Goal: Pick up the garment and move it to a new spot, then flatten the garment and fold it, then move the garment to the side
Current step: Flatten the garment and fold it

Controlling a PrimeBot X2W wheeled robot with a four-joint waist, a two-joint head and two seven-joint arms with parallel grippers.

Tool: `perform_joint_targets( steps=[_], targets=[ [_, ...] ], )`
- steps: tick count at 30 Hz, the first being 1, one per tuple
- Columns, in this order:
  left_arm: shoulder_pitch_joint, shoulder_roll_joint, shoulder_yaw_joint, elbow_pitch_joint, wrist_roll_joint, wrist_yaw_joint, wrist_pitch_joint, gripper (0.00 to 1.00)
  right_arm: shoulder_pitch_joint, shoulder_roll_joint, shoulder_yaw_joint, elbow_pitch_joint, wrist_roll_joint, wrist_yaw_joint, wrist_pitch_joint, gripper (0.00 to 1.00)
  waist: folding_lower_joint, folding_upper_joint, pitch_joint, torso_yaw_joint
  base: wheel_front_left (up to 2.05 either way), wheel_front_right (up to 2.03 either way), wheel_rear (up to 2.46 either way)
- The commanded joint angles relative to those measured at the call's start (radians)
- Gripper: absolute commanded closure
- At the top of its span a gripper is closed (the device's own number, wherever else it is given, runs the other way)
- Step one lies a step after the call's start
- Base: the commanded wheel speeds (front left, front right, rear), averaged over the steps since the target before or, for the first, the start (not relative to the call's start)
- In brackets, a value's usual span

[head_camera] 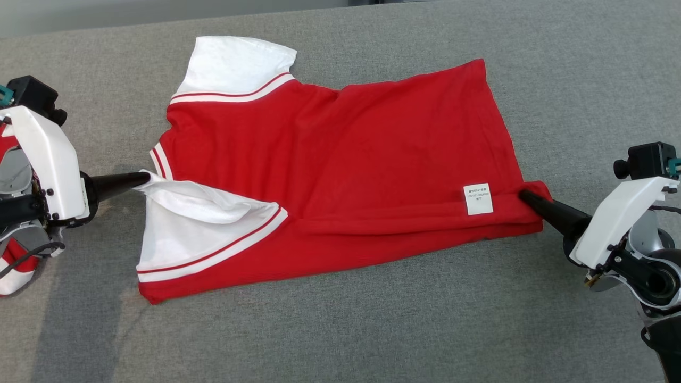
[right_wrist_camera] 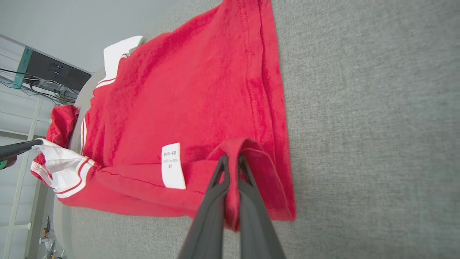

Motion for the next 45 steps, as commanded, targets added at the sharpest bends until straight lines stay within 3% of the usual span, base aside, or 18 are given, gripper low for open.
perform_joint_targets(
  steps=[1, 2, 3, 10, 16, 23, 25, 28, 34, 40, 45],
  targets=[
    [-0.023, -0.005, 0.005, 0.011, 0.006, -0.004, -0.012, 0.78, -0.007, 0.004, -0.005, -0.004, -0.007, 0.000, -0.010, 0.83, -0.0001, -0.0001, -0.002, 0.000, 0.00, 0.00, 0.00],
    [-0.021, -0.011, 0.005, 0.019, 0.010, -0.007, -0.017, 0.10, -0.008, 0.008, -0.009, -0.006, -0.011, 0.000, -0.016, 0.51, -0.0001, -0.0001, -0.004, 0.000, 0.00, 0.00, 0.00],
    [-0.019, -0.017, 0.003, 0.028, 0.011, -0.007, -0.019, 0.00, -0.009, 0.011, -0.010, -0.003, -0.014, 0.000, -0.021, 0.00, -0.0001, -0.0001, -0.008, 0.001, 0.00, 0.00, 0.00],
    [-0.005, -0.043, 0.002, 0.072, 0.043, -0.013, -0.085, 0.00, -0.006, 0.029, -0.042, 0.002, -0.042, 0.000, -0.112, 0.00, -0.0001, -0.0001, -0.063, 0.018, 0.00, 0.00, 0.00],
    [0.030, -0.034, 0.020, 0.012, 0.067, -0.013, -0.198, 0.00, 0.023, 0.030, -0.062, 0.001, -0.064, 0.000, -0.224, 0.00, -0.0001, -0.0001, -0.114, 0.034, 0.00, 0.00, 0.00],
    [0.149, -0.025, 0.080, -0.063, 0.115, -0.011, -0.483, 0.00, 0.097, 0.037, -0.063, -0.020, -0.150, 0.000, -0.453, 0.00, -0.0001, -0.0001, -0.180, 0.057, 0.00, 0.00, 0.00],
    [0.220, -0.035, 0.098, -0.090, 0.164, 0.027, -0.636, 0.00, 0.137, 0.048, -0.062, -0.025, -0.201, 0.000, -0.562, 0.00, -0.0001, -0.0001, -0.200, 0.064, 0.00, 0.00, 0.00],
    [0.293, -0.038, 0.093, -0.132, 0.240, 0.086, -0.777, 0.00, 0.174, 0.066, -0.060, -0.022, -0.254, 0.000, -0.658, 0.00, -0.0001, -0.0001, -0.209, 0.067, 0.00, 0.00, 0.00],
    [0.460, -0.086, 0.101, -0.209, 0.333, 0.220, -1.019, 0.00, 0.247, 0.084, -0.055, 0.014, -0.366, 0.000, -0.776, 0.00, -0.0001, -0.0001, -0.224, 0.067, 0.00, 0.00, 0.00],
    [0.604, -0.184, 0.229, -0.267, 0.449, 0.316, -1.066, 0.00, 0.301, 0.097, -0.028, 0.083, -0.395, 0.000, -0.787, 0.00, -0.0001, -0.0001, -0.232, 0.070, 0.00, 0.00, 0.00],
    [0.723, -0.279, 0.324, -0.273, 0.583, 0.330, -1.065, 0.00, 0.281, 0.105, -0.008, 0.171, -0.402, 0.000, -0.773, 0.00, -0.0001, -0.0001, -0.229, 0.071, 0.00, 0.00, 0.00]
  ],
)
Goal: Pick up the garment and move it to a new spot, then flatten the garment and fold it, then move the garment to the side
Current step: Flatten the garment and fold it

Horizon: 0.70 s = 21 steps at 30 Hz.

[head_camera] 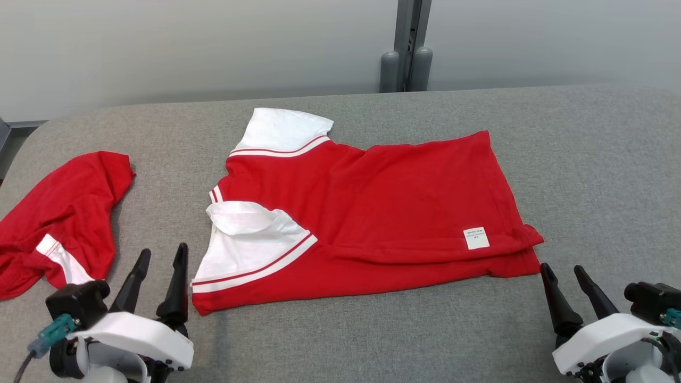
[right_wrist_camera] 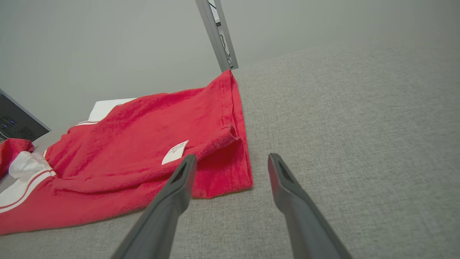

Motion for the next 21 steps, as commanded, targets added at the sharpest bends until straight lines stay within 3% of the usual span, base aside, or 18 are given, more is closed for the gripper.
perform_joint_targets(
  steps=[1, 7, 21],
  targets=[
    [0.010, -0.014, 0.010, 0.013, 0.039, -0.002, 0.000, 0.00, -0.027, 0.003, 0.006, 0.021, -0.003, 0.000, 0.003, 0.00, 0.0000, 0.0000, 0.003, 0.001, 0.00, 0.00, 0.00],
    [0.033, -0.084, 0.013, 0.100, 0.136, -0.009, 0.000, 0.00, -0.088, 0.010, 0.027, 0.123, 0.012, 0.000, 0.018, 0.00, 0.0000, 0.0000, 0.008, 0.010, 0.00, 0.00, 0.00],
    [-0.072, -0.150, -0.068, 0.359, 0.121, -0.115, 0.076, 0.00, -0.220, 0.014, 0.094, 0.290, 0.015, 0.000, 0.075, 0.00, 0.0000, 0.0000, 0.040, 0.008, 0.00, 0.00, 0.00]
  ],
)
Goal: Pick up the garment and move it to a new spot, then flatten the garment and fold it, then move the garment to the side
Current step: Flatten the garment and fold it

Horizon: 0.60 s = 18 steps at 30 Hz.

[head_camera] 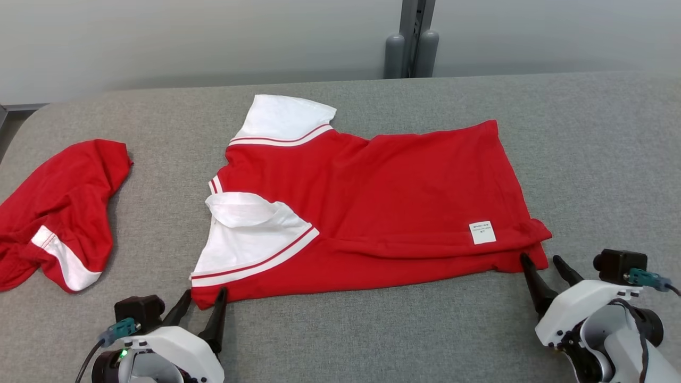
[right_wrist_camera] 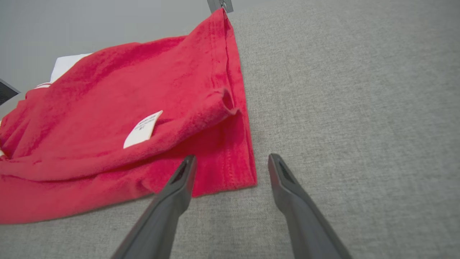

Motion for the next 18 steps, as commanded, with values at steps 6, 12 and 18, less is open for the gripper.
perform_joint_targets(
  steps=[6, 12, 18],
  targets=[
    [-0.058, -0.009, -0.016, 0.076, 0.000, -0.023, 0.035, 0.00, -0.041, 0.003, 0.023, 0.045, 0.009, 0.000, 0.015, 0.00, 0.0000, 0.0000, 0.008, -0.002, 0.00, 0.00, 0.00],
    [-0.081, -0.014, -0.038, 0.126, -0.027, -0.037, 0.139, 0.00, -0.074, 0.004, 0.028, 0.089, 0.013, 0.000, 0.041, 0.00, 0.0000, 0.0000, 0.005, 0.000, 0.00, 0.00, 0.00],
    [-0.095, -0.010, -0.044, 0.125, -0.041, -0.027, 0.192, 1.00, -0.095, 0.011, 0.050, 0.111, 0.023, 0.000, 0.086, 0.92, 0.0000, 0.0000, -0.004, 0.000, 0.00, 0.00, 0.00]
  ],
)
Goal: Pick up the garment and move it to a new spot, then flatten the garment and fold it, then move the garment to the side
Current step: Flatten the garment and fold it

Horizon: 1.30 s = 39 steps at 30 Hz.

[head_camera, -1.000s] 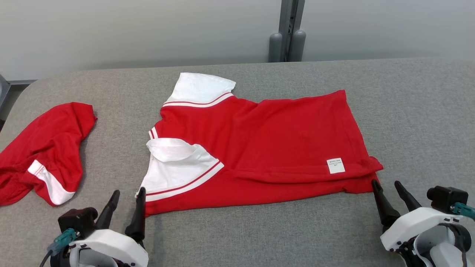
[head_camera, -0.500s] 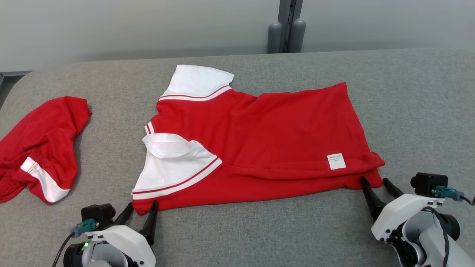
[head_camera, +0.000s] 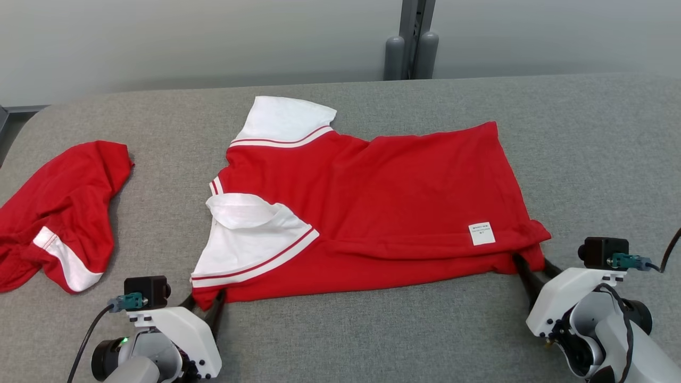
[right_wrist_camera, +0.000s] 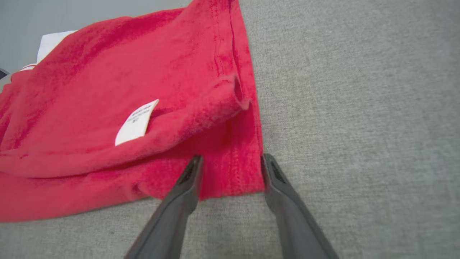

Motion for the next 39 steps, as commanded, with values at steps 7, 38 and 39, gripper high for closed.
perform_joint_targets(
  steps=[7, 38, 39],
  targets=[
    [0.024, 0.020, 0.000, -0.042, -0.017, 0.002, 0.017, 1.00, 0.010, -0.020, 0.011, -0.020, 0.043, 0.000, -0.004, 1.00, 0.0000, 0.0000, -0.024, 0.004, 0.00, 0.00, 0.00],
    [0.379, 0.354, -0.055, -0.675, -0.072, 0.172, 0.317, 0.58, 0.518, -0.111, -0.213, -0.579, 0.081, 0.000, 0.372, 0.53, 0.0000, 0.0000, -0.095, -0.005, 0.00, 0.00, 0.00],
    [0.383, 0.354, -0.060, -0.676, -0.075, 0.172, 0.327, 0.02, 0.525, -0.099, -0.230, -0.594, 0.068, 0.000, 0.391, 0.00, 0.0000, 0.0000, -0.096, -0.006, 0.00, 0.00, 0.00]
  ],
)
